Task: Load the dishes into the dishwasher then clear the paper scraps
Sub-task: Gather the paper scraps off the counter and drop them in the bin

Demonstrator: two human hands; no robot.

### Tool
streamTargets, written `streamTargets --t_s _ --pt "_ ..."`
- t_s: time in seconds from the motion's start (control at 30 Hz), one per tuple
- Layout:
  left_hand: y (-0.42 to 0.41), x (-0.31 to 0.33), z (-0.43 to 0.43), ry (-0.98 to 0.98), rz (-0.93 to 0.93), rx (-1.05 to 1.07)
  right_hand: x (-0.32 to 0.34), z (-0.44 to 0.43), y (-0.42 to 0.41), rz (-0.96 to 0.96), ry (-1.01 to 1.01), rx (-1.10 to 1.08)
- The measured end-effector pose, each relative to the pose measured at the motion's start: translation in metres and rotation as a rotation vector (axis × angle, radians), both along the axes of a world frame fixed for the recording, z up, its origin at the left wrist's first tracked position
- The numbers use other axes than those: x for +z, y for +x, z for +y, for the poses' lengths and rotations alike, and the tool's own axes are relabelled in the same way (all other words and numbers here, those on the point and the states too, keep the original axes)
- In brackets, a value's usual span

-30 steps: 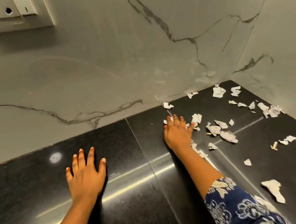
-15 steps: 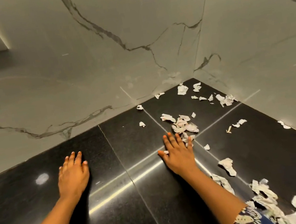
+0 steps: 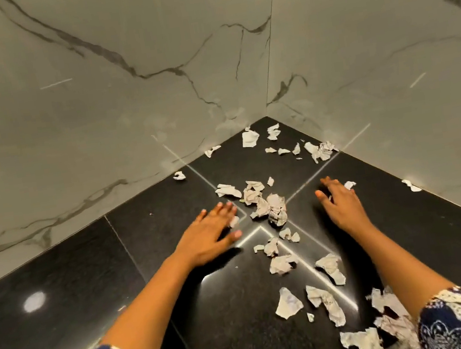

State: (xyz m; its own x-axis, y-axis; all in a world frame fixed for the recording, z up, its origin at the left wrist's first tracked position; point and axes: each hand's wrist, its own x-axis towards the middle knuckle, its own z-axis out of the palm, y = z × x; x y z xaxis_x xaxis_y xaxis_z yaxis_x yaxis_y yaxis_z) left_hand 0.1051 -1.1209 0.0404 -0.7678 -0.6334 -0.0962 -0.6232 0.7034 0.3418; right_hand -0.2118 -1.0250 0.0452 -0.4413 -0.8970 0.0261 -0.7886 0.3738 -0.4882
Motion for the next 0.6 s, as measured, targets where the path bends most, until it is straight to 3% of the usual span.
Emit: streamTargets --t_s 0.07,0.13,0.2,0.27,0.33,0.43,0.53,0.6 --pt "0.008 -0.003 0.0 -0.019 0.165 0.008 -0.001 -0.002 -0.003 0.003 0.051 0.107" --pt "0.019 -0.009 -0.009 -0.168 0.345 0.432 -0.005 -0.003 -0.002 0.086 0.084 0.214" --pt "0.031 -0.01 -0.021 -0.174 0.275 0.993 -0.01 -0.003 -0.002 0.13 0.066 0.23" --pt "0.034 -0.007 -0.021 -0.066 0.094 1.193 -0.013 -0.003 -0.002 0.137 0.033 0.203" --pt "0.028 -0.01 -0.011 -0.05 -0.019 1.05 -0.013 -0.004 -0.002 0.154 0.032 0.197" --pt "0.034 -0.011 0.011 -0.099 -0.05 0.641 -0.011 -0.002 0.0 0.17 0.049 0.211" --pt "0.055 -0.001 0.022 0.143 0.194 0.273 -0.008 0.001 0.002 0.171 0.062 0.242" --pt "0.062 0.001 0.009 0.273 0.435 0.322 -0.006 0.001 0.001 0.142 0.052 0.26"
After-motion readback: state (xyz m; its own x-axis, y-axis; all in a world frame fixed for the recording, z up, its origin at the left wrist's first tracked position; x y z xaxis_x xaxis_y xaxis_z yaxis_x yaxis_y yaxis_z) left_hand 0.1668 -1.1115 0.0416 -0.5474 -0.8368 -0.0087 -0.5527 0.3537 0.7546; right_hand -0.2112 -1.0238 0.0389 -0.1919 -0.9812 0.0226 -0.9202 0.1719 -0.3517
